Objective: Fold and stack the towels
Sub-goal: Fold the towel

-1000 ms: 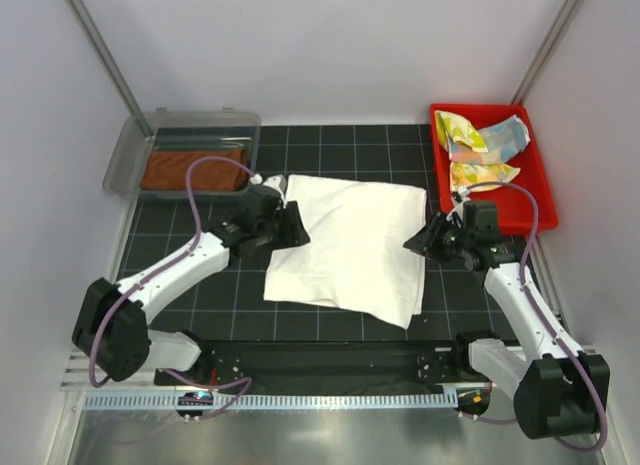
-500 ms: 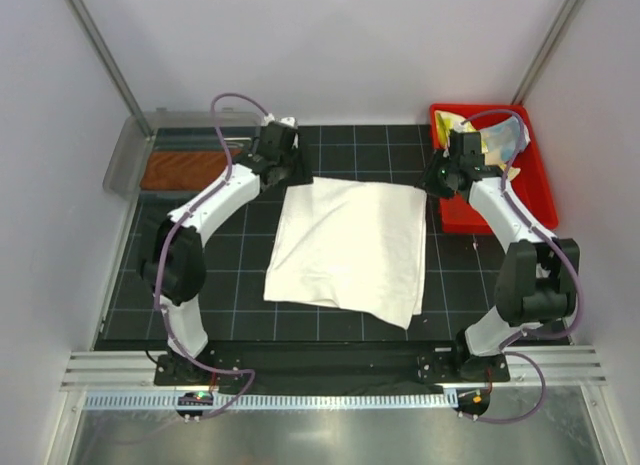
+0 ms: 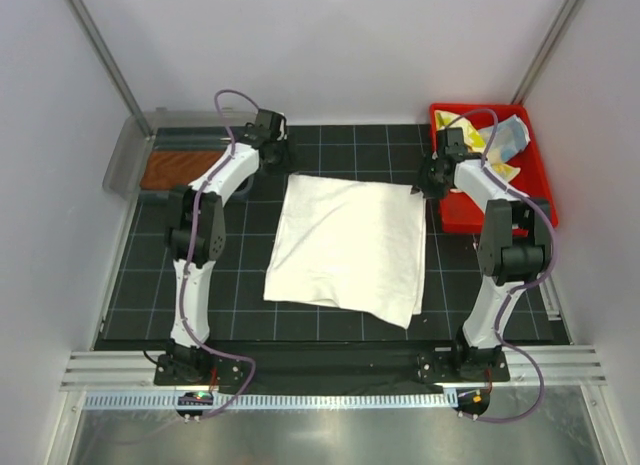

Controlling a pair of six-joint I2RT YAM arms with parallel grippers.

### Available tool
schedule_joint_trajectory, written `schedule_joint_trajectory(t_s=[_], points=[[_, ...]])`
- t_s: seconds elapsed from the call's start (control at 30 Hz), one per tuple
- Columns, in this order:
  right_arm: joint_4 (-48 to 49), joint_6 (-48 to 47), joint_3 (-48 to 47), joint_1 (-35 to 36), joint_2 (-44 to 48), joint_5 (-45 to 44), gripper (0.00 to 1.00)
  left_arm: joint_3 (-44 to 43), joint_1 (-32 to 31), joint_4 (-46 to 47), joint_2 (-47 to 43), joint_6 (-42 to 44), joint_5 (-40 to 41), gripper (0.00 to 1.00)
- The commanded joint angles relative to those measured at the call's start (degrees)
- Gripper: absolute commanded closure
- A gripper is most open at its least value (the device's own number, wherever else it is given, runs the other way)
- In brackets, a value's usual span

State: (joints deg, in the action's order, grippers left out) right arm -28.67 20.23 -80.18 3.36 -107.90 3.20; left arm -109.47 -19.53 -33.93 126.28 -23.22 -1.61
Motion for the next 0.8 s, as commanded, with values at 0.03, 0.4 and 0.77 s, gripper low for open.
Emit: schedule_joint_trajectory(t_s=[0.03, 0.4, 0.77], points=[[0.62, 0.16, -2.96, -0.10, -1.09, -0.65, 0.55, -2.94, 0.63, 1.50, 2.48, 1.87, -6.92, 0.40], [-0.96, -0.28, -4.02, -0.01, -0.82, -2.94, 0.50, -7.16, 0.81, 3.08, 8.28, 2.57, -9.29, 0.41], [2.73, -0.80, -3.93, -0.02, -4.07, -0.92, 0.58, -9.62, 1.07, 3.17, 10.30, 2.31, -8.77, 0.51]])
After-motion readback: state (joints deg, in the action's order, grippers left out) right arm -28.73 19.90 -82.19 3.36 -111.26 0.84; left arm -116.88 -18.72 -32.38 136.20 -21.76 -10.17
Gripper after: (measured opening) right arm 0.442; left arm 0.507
